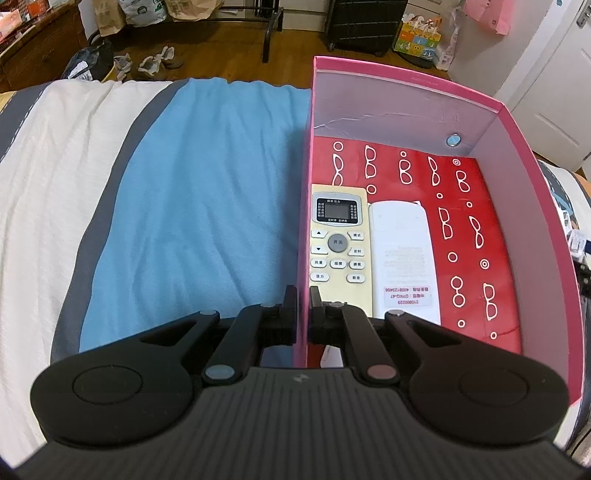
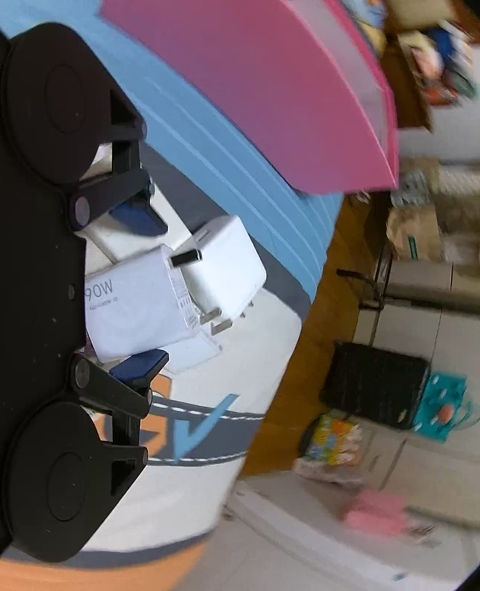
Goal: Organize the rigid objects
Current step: 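Grasp the white wall charger with the right gripper and lift it, then carry the white wall charger into the pink box and open the right gripper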
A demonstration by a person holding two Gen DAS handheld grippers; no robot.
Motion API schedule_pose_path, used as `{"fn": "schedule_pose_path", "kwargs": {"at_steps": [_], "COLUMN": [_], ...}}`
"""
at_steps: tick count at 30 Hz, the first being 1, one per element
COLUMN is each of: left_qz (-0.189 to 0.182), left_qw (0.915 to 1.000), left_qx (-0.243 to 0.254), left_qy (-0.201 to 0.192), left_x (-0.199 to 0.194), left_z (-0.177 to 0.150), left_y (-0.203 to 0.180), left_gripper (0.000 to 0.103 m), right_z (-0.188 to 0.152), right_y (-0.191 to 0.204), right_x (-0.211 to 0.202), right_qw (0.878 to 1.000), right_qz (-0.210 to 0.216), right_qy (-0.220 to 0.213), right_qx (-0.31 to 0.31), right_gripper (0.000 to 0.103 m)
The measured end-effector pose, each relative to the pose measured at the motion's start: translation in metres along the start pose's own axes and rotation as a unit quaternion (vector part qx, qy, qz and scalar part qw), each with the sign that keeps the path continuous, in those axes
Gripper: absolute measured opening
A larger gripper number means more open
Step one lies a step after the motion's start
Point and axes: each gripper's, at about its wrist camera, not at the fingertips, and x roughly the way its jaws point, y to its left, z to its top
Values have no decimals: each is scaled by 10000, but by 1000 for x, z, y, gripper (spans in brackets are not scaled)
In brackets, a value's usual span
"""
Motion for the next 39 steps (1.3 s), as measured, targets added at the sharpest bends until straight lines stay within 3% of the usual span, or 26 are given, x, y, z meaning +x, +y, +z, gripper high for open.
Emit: {"fn": "schedule_pose_path", "kwargs": {"at_steps": [8, 15, 18, 21, 25, 29, 32, 39], "left_qz": [129, 263, 298, 187, 56, -13, -136, -225], "left_qw": [9998, 9991, 9989, 9995, 9997, 9997, 9996, 9994], "left_qx": [125, 228, 242, 116, -20, -66, -106, -139], "left_qy": [-86, -248, -267, -242, -220, -219, -206, -204], "left_x": [-1, -5, -5, -5, -5, -4, -5, -4], "left_z": [-2, -3, -3, -2, -2, -2, -4, -3], "left_y": [-6, -10, -11, -7, -2, 1, 5, 7], "left_gripper": [4, 2, 2, 2, 3, 3, 4, 5], "right_z": [-1, 2, 6, 22, 44, 51, 55, 75], "right_y": [16, 48, 63, 91, 144, 197, 219, 224], "right_x": [-19, -76, -106, -129, -137, -123, -106, -62], "right_qw": [9998, 9972, 9879, 9754, 9638, 9469, 9583, 9785], "right_qz": [-22, 183, 863, 1556, 2153, 2516, 2234, 1467], "right_qy": [-28, -729, -1282, -1565, -1541, -1525, -1194, -370], "right_qx": [192, -18, -116, -23, -323, -1294, -1326, -1402], "right_gripper": [61, 61, 61, 61, 61, 59, 54, 54]}}
